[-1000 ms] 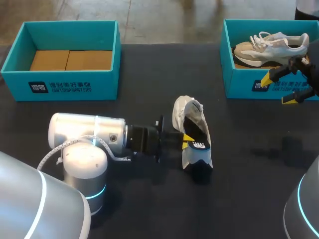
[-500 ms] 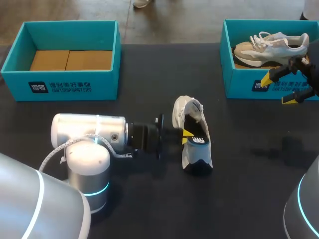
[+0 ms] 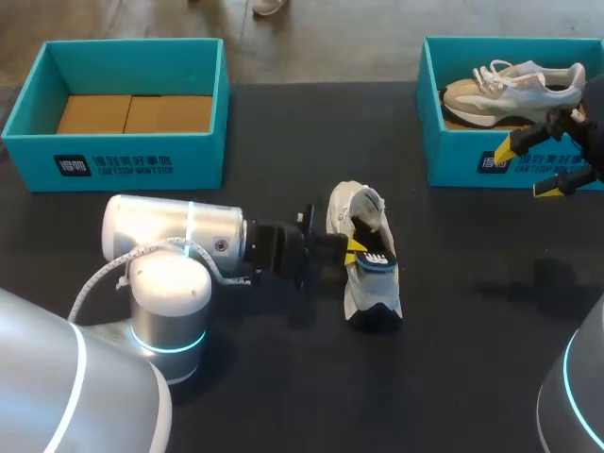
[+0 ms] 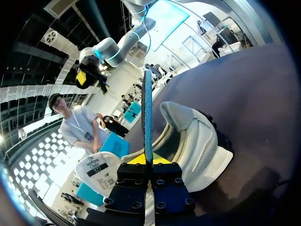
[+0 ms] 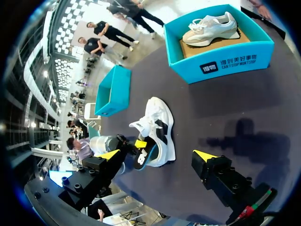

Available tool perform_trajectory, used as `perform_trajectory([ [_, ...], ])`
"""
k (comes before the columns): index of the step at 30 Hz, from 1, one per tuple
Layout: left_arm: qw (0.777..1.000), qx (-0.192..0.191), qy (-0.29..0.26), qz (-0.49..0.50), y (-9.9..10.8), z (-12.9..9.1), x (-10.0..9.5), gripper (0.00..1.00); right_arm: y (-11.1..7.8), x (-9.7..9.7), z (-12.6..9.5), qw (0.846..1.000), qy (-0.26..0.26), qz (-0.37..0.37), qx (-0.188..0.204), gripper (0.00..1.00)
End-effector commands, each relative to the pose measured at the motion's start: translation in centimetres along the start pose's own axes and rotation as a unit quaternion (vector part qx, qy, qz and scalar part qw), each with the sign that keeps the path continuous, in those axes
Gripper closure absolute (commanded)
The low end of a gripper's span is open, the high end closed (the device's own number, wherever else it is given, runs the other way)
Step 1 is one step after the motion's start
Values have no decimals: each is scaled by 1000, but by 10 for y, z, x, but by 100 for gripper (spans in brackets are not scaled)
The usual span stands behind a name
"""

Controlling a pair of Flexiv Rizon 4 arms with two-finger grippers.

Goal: Take the shoe out of the shoebox, open the shoe tongue, remove and reinsert the insole, then place the shoe into the shoebox

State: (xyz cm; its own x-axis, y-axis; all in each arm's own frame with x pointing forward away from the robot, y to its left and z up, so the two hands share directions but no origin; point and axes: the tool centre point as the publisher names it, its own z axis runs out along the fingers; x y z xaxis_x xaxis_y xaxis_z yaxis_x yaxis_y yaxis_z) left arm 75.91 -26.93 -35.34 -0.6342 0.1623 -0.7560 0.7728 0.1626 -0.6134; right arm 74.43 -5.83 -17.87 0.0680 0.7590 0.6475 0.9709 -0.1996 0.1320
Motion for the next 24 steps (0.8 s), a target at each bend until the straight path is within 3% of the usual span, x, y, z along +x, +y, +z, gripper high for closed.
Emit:
perform_trajectory([
  [1, 1000, 0, 6, 0, 2, 0, 4, 100, -1, 1, 0, 1000, -2, 1, 0, 0],
  [11, 1000, -1, 14, 11, 0, 1, 1, 100, -1, 1, 0, 1000, -2, 1, 0, 0],
  [14, 1000, 2, 9, 10, -4, 1, 1, 62, -1, 1, 0, 1000, -2, 1, 0, 0],
  [15, 1000, 3, 8, 10, -7, 2, 1, 55, -1, 1, 0, 1000, -2, 1, 0, 0],
  [24, 1000, 14, -2, 13, -21, 1, 0, 63, -1, 1, 0, 1000, -2, 1, 0, 0],
])
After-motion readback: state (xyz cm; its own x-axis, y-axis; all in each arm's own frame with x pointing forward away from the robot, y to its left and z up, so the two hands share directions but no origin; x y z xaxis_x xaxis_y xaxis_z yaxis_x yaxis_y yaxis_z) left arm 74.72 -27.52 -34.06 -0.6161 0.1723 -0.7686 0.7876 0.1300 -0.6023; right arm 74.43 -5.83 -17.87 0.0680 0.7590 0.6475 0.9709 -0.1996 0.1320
